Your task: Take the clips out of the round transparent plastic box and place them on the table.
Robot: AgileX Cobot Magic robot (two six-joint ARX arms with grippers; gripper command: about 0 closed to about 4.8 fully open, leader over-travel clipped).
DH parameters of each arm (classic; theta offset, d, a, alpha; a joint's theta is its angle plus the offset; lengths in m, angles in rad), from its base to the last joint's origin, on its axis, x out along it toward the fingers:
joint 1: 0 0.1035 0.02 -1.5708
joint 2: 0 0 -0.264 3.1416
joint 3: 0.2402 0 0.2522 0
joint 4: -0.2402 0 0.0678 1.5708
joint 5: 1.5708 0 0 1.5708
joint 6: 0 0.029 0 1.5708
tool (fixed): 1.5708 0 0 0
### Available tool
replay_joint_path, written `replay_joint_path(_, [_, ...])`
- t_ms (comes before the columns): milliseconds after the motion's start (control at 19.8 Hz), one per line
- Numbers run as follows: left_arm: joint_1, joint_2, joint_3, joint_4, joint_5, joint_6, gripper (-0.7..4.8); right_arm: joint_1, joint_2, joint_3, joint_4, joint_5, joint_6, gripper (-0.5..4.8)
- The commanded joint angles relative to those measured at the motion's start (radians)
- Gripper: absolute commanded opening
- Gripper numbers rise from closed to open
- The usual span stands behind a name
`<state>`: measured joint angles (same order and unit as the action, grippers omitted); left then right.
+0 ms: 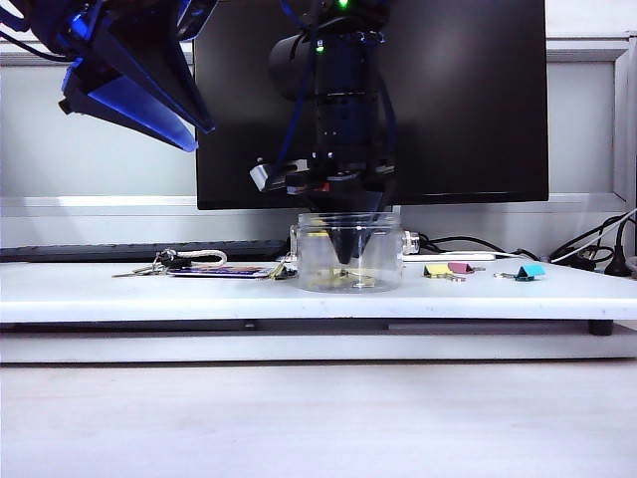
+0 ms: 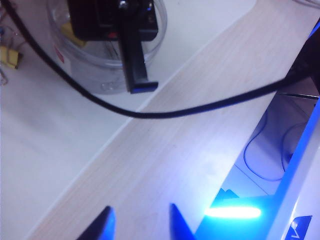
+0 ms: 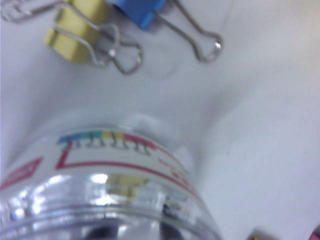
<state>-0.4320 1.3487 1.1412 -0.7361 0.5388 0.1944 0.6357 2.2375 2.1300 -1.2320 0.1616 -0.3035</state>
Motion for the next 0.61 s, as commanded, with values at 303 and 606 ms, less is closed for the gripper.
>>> replay_joint_path(303, [0.000,-0.004,-0.001,-0.006,0.008,0.009,1.51,-0.018,0.013,-0.026,0.025,-0.037,0.013,1.19])
replay_joint_path(606, [0.000,-0.004,-0.001,-0.006,0.027,0.012,1.51,-0.019,0.015,-0.031,0.080,-0.052,0.012,1.70])
